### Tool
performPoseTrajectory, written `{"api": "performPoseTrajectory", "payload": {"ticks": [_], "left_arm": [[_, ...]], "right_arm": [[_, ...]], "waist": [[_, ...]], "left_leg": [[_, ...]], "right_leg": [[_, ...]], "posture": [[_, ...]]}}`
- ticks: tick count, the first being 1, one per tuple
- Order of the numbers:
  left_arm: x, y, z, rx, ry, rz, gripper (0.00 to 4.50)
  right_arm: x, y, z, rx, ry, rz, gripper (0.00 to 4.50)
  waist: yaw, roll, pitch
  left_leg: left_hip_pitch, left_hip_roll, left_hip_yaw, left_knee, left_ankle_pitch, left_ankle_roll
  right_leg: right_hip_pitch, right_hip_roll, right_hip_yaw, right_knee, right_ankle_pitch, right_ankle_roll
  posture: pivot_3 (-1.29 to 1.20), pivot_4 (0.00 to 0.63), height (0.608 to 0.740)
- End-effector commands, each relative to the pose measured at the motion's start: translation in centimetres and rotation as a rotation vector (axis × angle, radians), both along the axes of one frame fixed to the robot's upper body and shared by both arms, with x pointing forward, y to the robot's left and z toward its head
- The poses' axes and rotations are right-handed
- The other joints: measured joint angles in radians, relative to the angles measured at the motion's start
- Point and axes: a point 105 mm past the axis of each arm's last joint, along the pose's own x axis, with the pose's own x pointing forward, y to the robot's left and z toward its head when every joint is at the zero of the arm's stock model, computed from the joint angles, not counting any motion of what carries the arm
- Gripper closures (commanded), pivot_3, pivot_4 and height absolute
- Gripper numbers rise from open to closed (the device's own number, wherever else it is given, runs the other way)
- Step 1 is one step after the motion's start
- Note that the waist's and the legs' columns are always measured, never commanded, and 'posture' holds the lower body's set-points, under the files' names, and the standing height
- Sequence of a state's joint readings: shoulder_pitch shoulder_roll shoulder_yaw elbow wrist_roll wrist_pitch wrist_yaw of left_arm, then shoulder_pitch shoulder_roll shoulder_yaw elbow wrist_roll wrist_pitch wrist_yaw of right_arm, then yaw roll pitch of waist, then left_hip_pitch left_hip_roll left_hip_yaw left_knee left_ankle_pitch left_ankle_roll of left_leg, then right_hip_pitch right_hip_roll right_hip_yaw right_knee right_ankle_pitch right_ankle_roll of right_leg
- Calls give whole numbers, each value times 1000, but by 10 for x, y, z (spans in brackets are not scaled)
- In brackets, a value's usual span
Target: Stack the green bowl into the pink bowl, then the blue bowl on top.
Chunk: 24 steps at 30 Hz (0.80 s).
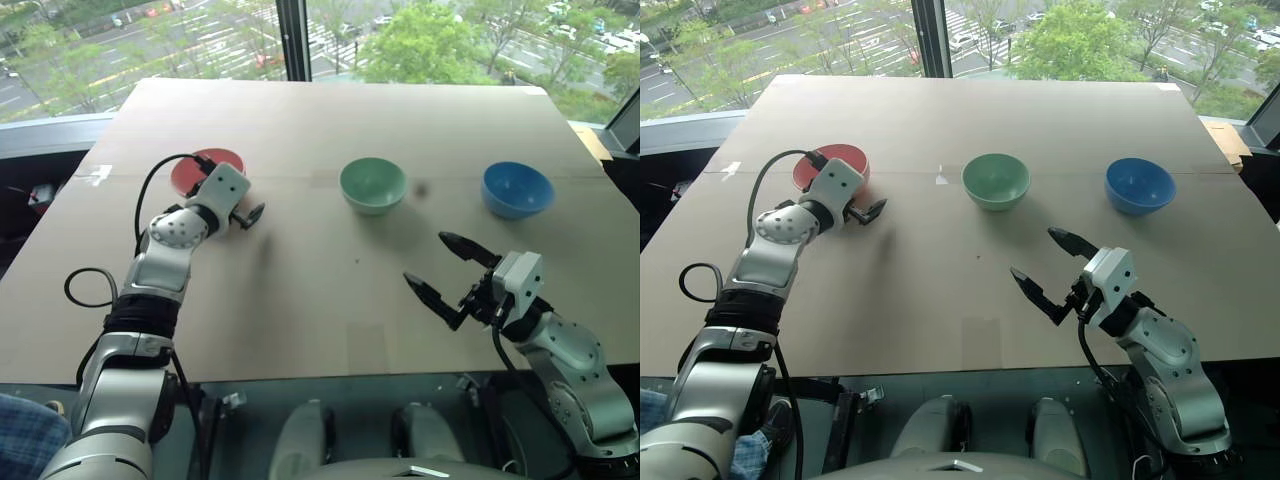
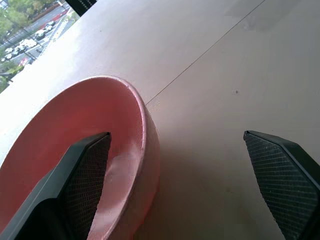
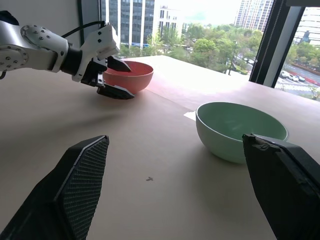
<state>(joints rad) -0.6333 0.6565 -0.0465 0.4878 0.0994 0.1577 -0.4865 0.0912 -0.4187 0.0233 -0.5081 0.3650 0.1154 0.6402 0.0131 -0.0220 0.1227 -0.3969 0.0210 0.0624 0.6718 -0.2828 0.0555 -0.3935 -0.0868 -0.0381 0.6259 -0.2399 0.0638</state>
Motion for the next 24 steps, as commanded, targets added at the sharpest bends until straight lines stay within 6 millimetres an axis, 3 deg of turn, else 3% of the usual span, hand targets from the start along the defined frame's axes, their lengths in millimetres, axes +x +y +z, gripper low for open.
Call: {"api": "performPoseTrajectory", "payload": {"ticks": [1,7,10,12,13,14,16,18,19,21,24], "left_arm": [[4,13,19,54,-44,29,0],[10,30,14,102,-7,85,0],[14,34,9,132,28,88,644],[16,34,7,144,42,80,1471],[17,33,7,150,47,76,1592],[19,33,7,154,52,72,2156],[21,33,8,164,62,69,2303],[22,33,7,171,71,61,3339],[22,31,6,178,83,48,3506],[23,30,5,185,94,34,4316],[24,28,4,191,99,18,4422]], "right_arm": [[0,-1,10,11,-53,1,12],[2,-1,10,5,-63,-3,12],[2,-2,10,3,-67,-6,0],[2,-2,10,3,-69,-9,0],[3,-2,11,4,-71,-10,0],[3,-2,11,4,-73,-11,0],[3,-2,11,4,-78,-12,0],[3,-2,12,6,-80,-17,0],[3,-3,12,7,-81,-18,0],[2,-4,12,9,-81,-19,0],[0,-6,13,15,-80,-17,0]], "waist": [[1,0,0],[1,0,0],[1,-1,0],[0,-1,0],[0,-1,0],[0,-1,1],[1,-1,1],[0,-1,1],[0,-1,1],[0,-2,1],[1,-1,1]], "left_leg": [[0,0,0,0,0,0],[0,0,0,0,0,0],[0,-1,0,0,0,0],[0,-1,0,0,0,0],[0,-1,0,0,0,0],[0,-1,0,0,0,0],[0,-1,0,0,0,0],[0,-1,0,0,0,0],[-1,-1,0,0,0,0],[-1,-1,0,0,0,0],[-1,-1,0,0,0,0]], "right_leg": [[0,0,0,0,0,0],[0,0,0,0,0,0],[0,0,0,0,0,0],[0,0,0,0,0,0],[0,0,0,0,0,0],[0,0,0,0,0,0],[0,0,0,0,0,0],[0,0,-1,0,0,0],[0,0,-1,0,0,0],[0,0,-1,0,0,0],[0,0,-1,0,0,0]], "posture": [[0,150,740],[0,150,740],[0,150,740],[0,150,740],[0,150,740],[0,150,740],[0,150,740],[0,150,740],[0,150,740],[0,150,740],[0,150,740]]}}
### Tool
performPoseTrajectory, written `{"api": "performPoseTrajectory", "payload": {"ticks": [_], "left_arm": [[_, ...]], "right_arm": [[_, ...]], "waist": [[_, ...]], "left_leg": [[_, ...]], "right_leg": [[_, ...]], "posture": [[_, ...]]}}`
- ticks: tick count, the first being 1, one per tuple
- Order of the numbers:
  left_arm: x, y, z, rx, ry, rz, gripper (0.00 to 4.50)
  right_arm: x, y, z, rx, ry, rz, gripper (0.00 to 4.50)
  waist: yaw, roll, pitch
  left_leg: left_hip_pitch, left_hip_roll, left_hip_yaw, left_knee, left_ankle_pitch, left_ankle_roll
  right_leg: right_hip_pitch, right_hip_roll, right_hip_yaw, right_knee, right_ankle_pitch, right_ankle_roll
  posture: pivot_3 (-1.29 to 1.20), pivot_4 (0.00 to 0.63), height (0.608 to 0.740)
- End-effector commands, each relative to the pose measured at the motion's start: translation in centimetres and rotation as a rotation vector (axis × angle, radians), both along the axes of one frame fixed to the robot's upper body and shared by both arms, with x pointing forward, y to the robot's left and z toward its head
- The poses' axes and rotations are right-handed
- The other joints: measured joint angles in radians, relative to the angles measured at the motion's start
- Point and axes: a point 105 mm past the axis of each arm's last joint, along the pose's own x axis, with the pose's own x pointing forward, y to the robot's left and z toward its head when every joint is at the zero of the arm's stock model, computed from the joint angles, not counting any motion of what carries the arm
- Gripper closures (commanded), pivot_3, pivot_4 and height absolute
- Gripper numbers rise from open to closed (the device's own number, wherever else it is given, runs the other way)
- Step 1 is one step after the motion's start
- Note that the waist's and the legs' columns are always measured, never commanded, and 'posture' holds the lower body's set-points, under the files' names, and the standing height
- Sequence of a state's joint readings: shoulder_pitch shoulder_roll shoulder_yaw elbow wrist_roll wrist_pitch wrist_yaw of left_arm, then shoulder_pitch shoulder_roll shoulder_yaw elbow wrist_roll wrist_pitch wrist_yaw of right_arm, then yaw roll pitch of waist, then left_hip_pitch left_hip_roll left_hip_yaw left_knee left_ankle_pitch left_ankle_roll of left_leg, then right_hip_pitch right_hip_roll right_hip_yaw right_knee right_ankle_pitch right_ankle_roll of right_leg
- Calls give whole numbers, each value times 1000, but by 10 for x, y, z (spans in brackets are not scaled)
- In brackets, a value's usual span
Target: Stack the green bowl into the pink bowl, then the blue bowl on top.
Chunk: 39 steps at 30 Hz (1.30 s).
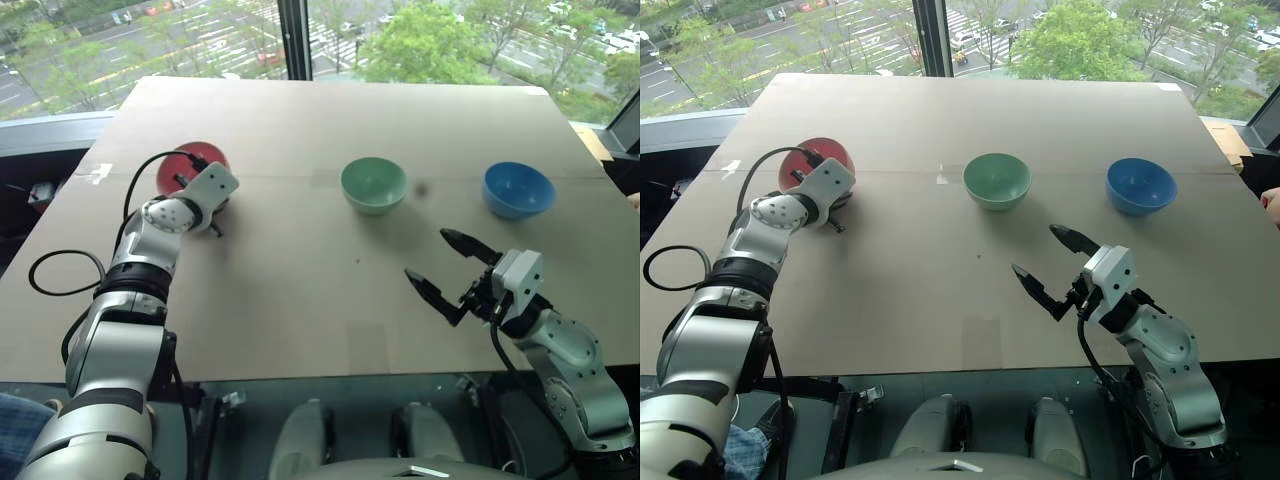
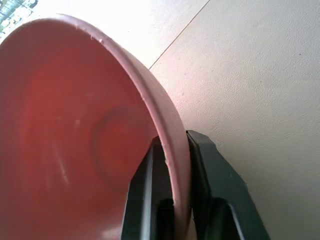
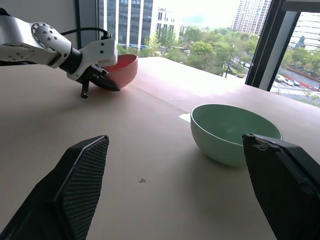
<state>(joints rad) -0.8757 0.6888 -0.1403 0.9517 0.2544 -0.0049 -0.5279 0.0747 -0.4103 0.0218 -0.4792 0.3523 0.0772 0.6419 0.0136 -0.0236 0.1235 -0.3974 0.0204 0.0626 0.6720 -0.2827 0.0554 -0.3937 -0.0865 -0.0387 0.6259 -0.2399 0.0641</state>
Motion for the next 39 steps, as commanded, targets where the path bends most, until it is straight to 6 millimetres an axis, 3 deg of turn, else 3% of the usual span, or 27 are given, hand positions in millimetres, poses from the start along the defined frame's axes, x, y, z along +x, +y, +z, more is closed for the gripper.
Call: {"api": "performPoseTrajectory", "payload": {"ticks": [1,4,8,10,13,14,15,17,19,23,28,29,31,32,39], "left_arm": [[3,-4,10,21,-14,-36,4422],[3,-13,3,16,11,-73,4422],[-7,-68,-11,-9,89,-344,4422],[-11,-82,-13,-16,107,-410,4422],[-56,-151,-20,-35,211,-817,4422],[-84,-167,-28,36,278,-1000,4422],[-110,-171,-39,101,374,-1132,4422],[-143,-176,-49,165,482,-1287,4422],[-155,-182,-48,162,498,-1335,4422],[-155,-198,-49,173,467,-1366,4422],[-135,-196,-55,225,424,-1305,4422],[-129,-196,-55,221,397,-1277,3604],[-119,-197,-55,186,368,-1223,2903],[-116,-197,-54,180,358,-1213,2848],[-101,-198,-33,102,246,-1144,378]], "right_arm": [[-4,-6,11,13,-50,-7,0],[-4,-10,12,10,-51,-4,0],[-2,-17,11,-8,-51,-12,0],[-1,-18,11,-10,-51,-13,0],[1,-22,11,-19,-53,-24,0],[1,-23,10,-22,-52,-28,0],[1,-23,9,-23,-51,-31,0],[2,-23,8,-24,-50,-34,0],[1,-22,7,-23,-50,-34,0],[2,-21,8,-17,-56,-44,0],[3,-23,9,-20,-66,-56,0],[3,-23,9,-20,-67,-59,0],[3,-24,8,-22,-65,-64,0],[3,-25,7,-22,-63,-66,0],[2,-23,6,-23,-58,-55,0]], "waist": [[1,0,0],[1,0,0],[6,0,0],[12,0,0],[10,1,0],[9,1,-1],[9,2,-1],[6,2,-1],[4,6,-3],[7,6,-3],[7,6,-3],[7,6,-3],[3,5,-2],[3,5,-2],[2,6,-2]], "left_leg": [[0,0,0,0,0,0],[0,0,0,0,0,0],[0,0,0,1,0,0],[0,1,0,2,0,0],[0,0,0,3,0,0],[0,1,0,3,0,0],[0,2,0,3,0,0],[1,2,0,3,0,0],[2,2,0,2,0,0],[9,1,0,3,-3,4],[15,2,0,3,-3,6],[15,2,0,3,-3,6],[14,1,0,3,-3,6],[14,2,0,3,-3,6],[14,2,0,3,-3,6]], "right_leg": [[0,0,0,0,0,0],[0,0,0,0,0,0],[1,0,0,1,0,0],[1,-1,0,1,0,0],[2,-1,0,1,0,0],[2,-1,0,1,0,0],[2,-1,1,1,0,0],[2,-2,1,0,0,0],[2,-1,2,1,0,0],[11,0,1,0,-1,-1],[16,0,3,0,-2,-4],[16,0,3,0,-2,-3],[15,0,4,0,-1,-2],[15,0,3,0,0,0],[15,0,3,0,0,0]], "posture": [[0,150,740],[0,150,740],[0,150,740],[0,150,740],[0,150,740],[0,150,740],[0,150,740],[0,150,740],[0,150,740],[0,150,740],[0,150,740],[0,150,740],[0,150,740],[0,150,740],[0,150,740]]}}
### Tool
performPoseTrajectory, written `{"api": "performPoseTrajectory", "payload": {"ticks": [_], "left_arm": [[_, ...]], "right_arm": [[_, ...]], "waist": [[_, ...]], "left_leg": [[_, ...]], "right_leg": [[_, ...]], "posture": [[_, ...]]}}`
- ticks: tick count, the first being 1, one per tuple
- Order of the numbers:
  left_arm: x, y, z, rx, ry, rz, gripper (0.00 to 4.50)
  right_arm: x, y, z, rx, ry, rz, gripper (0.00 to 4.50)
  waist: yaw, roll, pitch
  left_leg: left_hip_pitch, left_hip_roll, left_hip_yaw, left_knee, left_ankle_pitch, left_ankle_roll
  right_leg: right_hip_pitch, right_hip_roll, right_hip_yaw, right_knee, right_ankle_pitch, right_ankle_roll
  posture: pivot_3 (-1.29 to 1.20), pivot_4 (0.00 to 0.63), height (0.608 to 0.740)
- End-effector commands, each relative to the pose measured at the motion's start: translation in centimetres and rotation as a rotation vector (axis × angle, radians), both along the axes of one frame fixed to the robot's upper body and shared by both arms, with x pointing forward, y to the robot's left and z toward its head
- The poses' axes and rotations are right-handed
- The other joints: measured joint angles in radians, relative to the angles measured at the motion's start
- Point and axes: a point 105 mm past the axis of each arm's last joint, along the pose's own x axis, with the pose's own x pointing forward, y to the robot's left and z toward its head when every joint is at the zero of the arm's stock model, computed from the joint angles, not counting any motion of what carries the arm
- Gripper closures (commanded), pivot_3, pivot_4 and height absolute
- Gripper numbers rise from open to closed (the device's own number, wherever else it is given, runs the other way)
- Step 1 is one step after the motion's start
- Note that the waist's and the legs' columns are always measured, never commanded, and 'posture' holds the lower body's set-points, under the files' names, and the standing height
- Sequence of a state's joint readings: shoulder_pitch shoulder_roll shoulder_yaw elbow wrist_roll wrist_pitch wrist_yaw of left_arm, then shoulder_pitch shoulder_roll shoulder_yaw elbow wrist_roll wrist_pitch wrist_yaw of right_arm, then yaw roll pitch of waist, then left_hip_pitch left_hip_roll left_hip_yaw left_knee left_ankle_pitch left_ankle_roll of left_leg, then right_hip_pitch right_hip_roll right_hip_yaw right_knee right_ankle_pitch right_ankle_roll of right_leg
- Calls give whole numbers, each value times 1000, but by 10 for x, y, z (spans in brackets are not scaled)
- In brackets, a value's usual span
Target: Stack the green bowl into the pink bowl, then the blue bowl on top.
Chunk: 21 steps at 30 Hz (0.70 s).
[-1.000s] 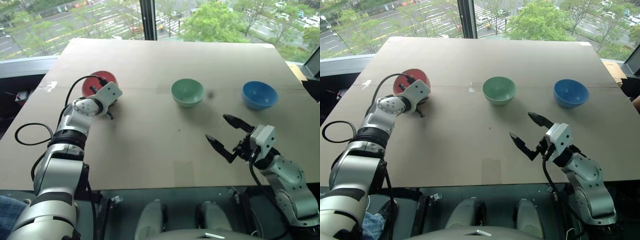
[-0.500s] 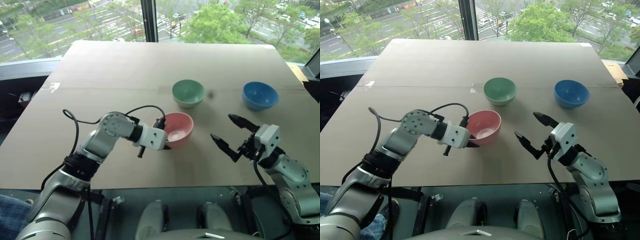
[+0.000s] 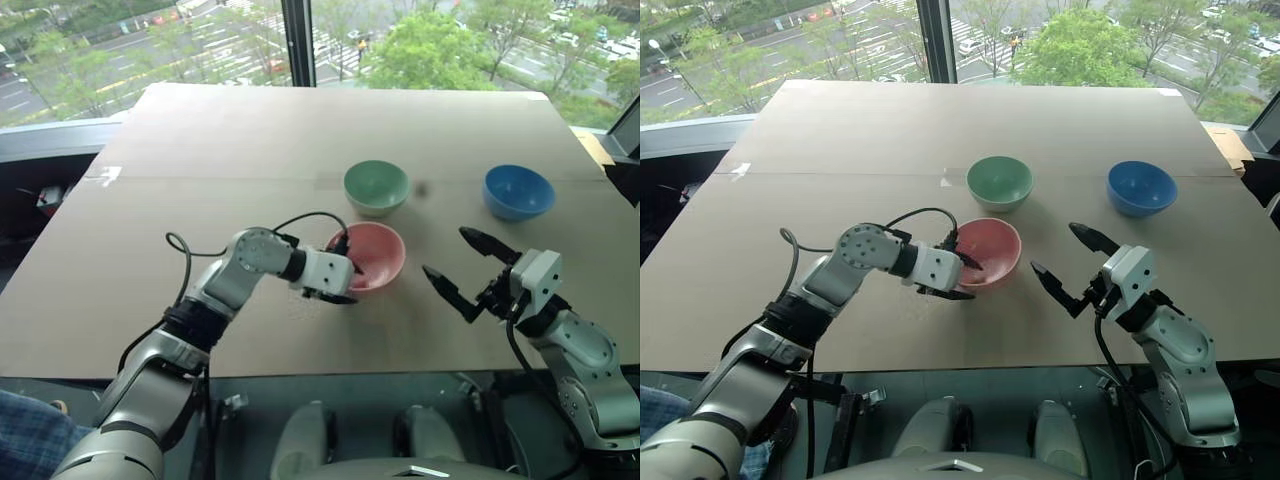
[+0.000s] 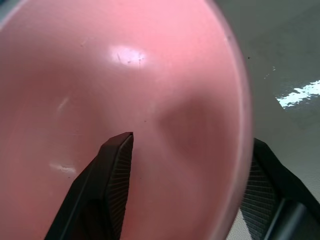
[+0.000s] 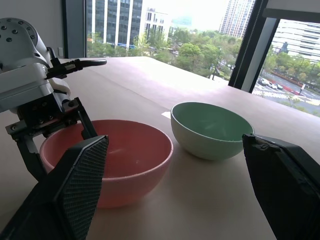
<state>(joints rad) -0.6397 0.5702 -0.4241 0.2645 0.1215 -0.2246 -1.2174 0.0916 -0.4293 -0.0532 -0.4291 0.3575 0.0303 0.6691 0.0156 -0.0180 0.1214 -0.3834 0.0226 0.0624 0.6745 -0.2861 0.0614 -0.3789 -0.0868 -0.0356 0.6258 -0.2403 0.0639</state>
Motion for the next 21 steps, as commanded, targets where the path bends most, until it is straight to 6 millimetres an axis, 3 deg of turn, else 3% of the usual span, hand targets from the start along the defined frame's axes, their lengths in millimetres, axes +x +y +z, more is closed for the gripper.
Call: {"api": "performPoseTrajectory", "payload": {"ticks": [1,12,16,21], "left_arm": [[11,7,10,-54,-16,90,41],[-11,31,42,-246,108,193,41],[-8,25,68,-431,45,230,41],[-14,28,80,-513,67,260,41]], "right_arm": [[-2,-1,9,-3,-44,7,0],[4,2,9,-9,-40,50,0],[7,7,8,-5,-37,72,0],[8,10,8,-12,-40,99,0]], "waist": [[0,0,0],[-2,1,4],[1,1,5],[-2,1,6]], "left_leg": [[0,0,0,0,0,0],[-4,1,0,-2,2,-3],[-4,1,0,-1,1,-2],[-3,0,0,-1,1,-3]], "right_leg": [[0,0,0,0,0,0],[-5,0,0,-1,0,0],[-4,-1,0,-1,0,0],[-4,-1,0,-1,0,0]], "posture": [[0,150,740],[0,150,740],[0,150,740],[0,150,740]]}}
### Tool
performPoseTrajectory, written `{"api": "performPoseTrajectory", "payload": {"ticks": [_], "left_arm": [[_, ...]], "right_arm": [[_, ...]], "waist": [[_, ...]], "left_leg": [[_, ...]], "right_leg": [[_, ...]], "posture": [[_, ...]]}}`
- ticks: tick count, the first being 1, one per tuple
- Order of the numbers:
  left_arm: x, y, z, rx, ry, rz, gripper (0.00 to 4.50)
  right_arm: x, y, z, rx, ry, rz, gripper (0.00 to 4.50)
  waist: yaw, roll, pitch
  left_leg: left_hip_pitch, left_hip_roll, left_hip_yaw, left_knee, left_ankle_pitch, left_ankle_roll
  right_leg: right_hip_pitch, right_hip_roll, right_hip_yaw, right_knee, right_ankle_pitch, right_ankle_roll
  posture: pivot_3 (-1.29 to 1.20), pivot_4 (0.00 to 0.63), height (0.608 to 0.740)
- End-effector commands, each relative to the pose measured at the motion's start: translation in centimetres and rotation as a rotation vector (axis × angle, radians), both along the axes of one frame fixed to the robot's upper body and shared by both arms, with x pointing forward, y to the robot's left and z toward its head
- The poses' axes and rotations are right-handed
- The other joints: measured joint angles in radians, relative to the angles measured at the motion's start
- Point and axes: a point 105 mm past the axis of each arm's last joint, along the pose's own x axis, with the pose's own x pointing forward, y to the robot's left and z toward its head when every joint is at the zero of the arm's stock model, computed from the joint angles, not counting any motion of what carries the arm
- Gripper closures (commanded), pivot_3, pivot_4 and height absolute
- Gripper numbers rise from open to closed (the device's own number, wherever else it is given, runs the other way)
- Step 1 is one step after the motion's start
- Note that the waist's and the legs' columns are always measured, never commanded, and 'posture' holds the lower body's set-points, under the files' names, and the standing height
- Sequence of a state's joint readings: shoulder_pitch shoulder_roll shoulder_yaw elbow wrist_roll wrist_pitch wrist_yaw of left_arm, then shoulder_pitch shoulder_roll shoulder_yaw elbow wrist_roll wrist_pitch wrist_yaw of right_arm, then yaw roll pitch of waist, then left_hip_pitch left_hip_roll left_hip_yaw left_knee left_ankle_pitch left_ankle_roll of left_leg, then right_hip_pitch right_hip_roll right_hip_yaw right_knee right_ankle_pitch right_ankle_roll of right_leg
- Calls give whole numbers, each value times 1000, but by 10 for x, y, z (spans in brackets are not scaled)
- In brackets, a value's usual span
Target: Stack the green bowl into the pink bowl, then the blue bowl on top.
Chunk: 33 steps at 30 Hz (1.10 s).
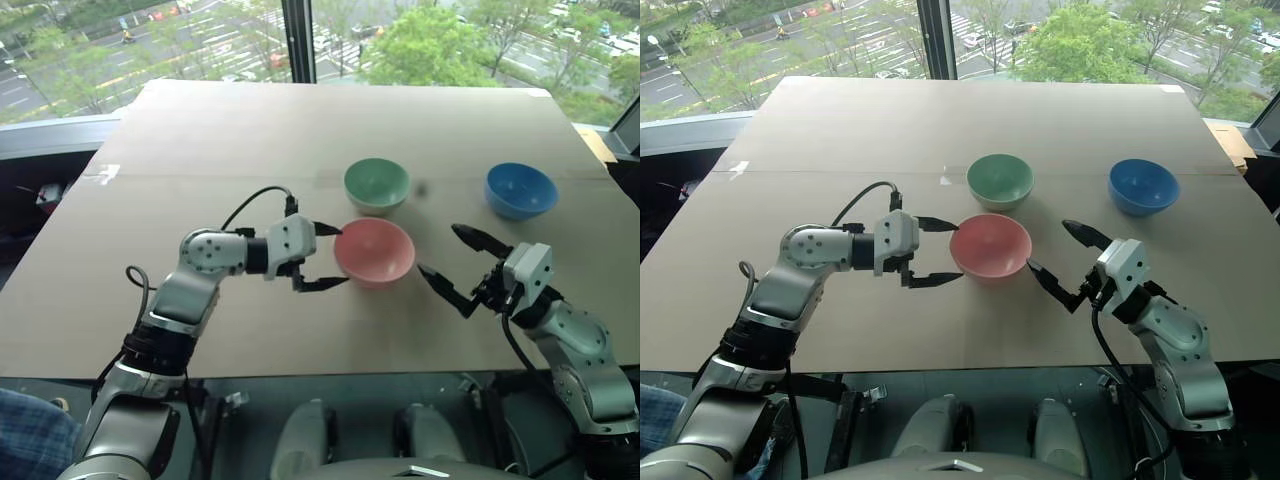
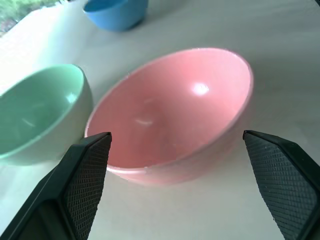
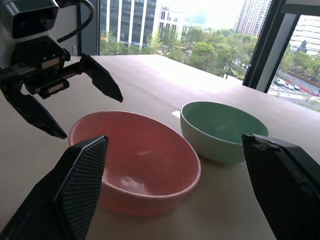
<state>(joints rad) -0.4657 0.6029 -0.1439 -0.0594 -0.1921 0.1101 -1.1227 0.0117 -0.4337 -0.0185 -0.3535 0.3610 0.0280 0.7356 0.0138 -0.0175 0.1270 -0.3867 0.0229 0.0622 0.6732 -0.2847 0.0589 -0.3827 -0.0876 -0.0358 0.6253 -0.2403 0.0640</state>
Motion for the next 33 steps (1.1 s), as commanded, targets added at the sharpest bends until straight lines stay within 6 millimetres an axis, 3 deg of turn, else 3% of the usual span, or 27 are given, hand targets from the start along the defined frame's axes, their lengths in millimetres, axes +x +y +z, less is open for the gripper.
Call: {"api": "performPoseTrajectory", "payload": {"ticks": [1,9,14,18,22,24,30,33], "left_arm": [[-4,12,22,-110,-4,66,41],[-14,61,29,-328,162,311,41],[-27,99,27,-406,209,447,41],[-37,122,24,-425,210,530,41],[-51,135,19,-405,200,554,41],[-56,141,20,-431,184,573,41],[-63,151,25,-453,156,592,41],[-67,151,26,-448,160,576,41]], "right_arm": [[1,-1,12,5,-50,12,0],[12,-2,22,-2,-64,23,0],[30,6,30,-76,-59,22,0],[44,18,47,-133,-76,69,0],[67,32,61,-228,-83,50,0],[83,48,67,-305,-69,58,0],[109,77,55,-487,4,65,0],[119,88,48,-533,39,59,0]], "waist": [[-1,0,0],[-7,1,2],[-7,2,3],[-13,2,4],[-21,3,5],[-23,2,5],[-29,3,6],[-28,2,6]], "left_leg": [[0,0,0,0,1,-1],[1,1,0,-2,1,-2],[2,1,0,-2,1,-2],[2,1,0,-2,1,-3],[1,1,0,-4,1,-3],[0,-1,-1,-4,1,-3],[-2,0,1,-5,1,-3],[-11,-1,0,-4,1,-3]], "right_leg": [[0,0,0,0,0,0],[0,0,0,0,0,0],[0,-1,0,0,0,0],[0,-2,0,0,-1,-3],[-1,-3,-1,-1,-2,-3],[-2,-5,-3,-1,-2,-4],[-6,-6,-2,0,-2,-4],[-13,-6,-4,0,0,-1]], "posture": [[0,150,740],[0,150,740],[0,150,740],[0,150,740],[0,150,740],[0,150,740],[0,150,740],[0,150,740]]}}
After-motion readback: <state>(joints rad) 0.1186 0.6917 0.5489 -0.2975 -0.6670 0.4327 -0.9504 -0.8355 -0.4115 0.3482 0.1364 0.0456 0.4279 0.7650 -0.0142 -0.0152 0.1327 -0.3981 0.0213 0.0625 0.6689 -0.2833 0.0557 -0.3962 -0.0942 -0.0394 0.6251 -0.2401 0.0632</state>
